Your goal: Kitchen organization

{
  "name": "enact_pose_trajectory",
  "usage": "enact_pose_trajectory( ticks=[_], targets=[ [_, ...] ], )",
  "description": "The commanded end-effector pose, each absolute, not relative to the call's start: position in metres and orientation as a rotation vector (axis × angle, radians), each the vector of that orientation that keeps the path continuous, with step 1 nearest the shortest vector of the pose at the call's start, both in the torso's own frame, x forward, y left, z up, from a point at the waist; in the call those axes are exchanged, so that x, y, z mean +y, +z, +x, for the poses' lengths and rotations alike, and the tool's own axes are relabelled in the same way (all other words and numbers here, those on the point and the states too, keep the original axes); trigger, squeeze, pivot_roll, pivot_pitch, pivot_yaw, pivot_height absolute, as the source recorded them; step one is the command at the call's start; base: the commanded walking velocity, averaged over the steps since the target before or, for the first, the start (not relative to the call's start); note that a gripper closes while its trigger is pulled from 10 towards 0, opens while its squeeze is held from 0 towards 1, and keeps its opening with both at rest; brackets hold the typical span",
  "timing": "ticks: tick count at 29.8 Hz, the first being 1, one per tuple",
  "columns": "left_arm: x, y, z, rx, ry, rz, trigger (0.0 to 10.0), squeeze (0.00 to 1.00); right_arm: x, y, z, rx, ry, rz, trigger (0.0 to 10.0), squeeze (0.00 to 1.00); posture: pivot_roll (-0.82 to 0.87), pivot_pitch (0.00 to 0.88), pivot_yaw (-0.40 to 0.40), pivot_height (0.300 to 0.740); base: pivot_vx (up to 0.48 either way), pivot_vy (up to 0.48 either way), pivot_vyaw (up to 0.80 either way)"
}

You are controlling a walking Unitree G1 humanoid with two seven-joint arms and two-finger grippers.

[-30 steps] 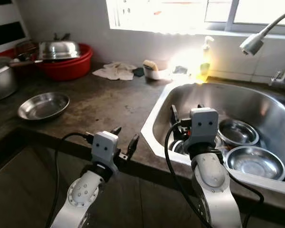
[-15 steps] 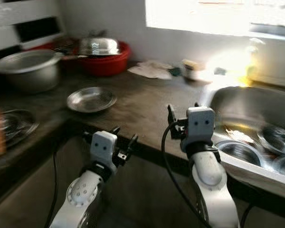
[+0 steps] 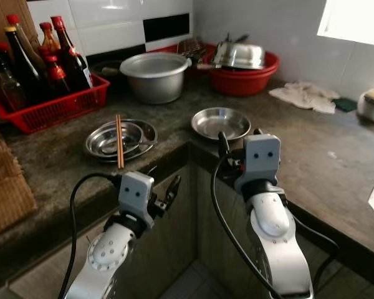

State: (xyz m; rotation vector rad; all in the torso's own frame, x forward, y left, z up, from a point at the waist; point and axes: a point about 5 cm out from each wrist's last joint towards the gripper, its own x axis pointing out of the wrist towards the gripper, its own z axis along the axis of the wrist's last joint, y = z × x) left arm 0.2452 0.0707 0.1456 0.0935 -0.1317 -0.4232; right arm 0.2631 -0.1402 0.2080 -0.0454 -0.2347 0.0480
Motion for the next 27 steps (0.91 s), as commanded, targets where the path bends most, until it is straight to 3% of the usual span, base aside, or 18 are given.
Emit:
enact_pose_trajectory(
  ticks=[1,14,27],
  targets=[
    [0.067,0.150,0.245,-0.149,-0.438,0.102,10.0,0.00,-0.144,0.211,0.265,-0.235,0.033,-0.042,10.0,0.00,0.11,0.000,-0.005,0.740,0.382,0.000,0.00],
    [0.065,0.151,0.243,-0.163,-0.416,0.110,10.0,0.00,-0.148,0.215,0.273,-0.229,0.027,-0.044,10.0,0.00,0.11,0.000,-0.022,0.740,0.023,0.000,0.00],
    [0.069,0.143,0.243,-0.120,-0.394,0.086,10.0,0.00,-0.139,0.205,0.298,-0.106,0.083,-0.043,10.0,0.00,0.12,0.000,-0.038,0.740,0.000,0.000,0.00]
  ],
)
